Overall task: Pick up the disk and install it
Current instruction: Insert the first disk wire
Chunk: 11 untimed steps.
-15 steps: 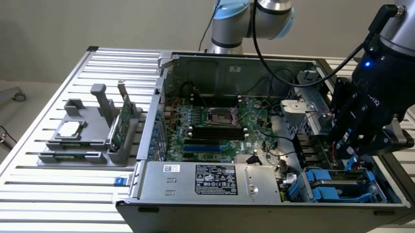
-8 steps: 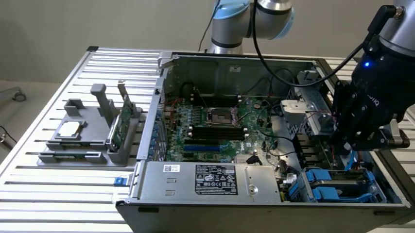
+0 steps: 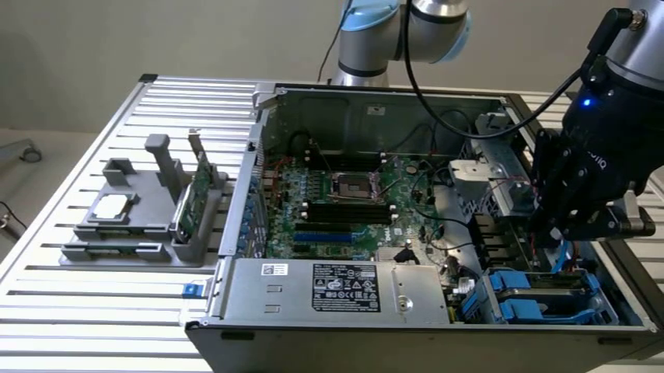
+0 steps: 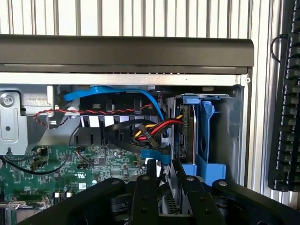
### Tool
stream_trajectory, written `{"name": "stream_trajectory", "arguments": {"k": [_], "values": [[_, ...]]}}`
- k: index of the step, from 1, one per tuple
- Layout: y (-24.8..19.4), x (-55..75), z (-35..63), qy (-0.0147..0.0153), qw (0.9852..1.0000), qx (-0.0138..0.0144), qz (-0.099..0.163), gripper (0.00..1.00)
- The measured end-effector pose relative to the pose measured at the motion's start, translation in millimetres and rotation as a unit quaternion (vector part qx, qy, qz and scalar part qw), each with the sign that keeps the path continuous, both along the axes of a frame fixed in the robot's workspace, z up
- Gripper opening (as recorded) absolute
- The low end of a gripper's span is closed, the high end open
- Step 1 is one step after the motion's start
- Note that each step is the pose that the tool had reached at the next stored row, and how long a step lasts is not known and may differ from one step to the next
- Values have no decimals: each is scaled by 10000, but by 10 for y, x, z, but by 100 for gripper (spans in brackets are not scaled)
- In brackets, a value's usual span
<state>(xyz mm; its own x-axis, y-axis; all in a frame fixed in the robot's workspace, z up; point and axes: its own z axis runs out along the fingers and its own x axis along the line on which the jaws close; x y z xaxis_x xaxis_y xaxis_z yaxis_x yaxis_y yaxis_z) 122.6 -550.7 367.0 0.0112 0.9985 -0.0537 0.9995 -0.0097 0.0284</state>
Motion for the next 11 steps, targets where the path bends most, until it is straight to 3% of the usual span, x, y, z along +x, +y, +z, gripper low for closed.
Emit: {"name": "stream_trajectory", "arguments": {"k": [7,8,11], "values": [[14,2,-3,-2,10000,-23,0,25],[14,2,-3,-2,10000,-26,0,18],[15,2,-3,-3,10000,-35,0,18]]}}
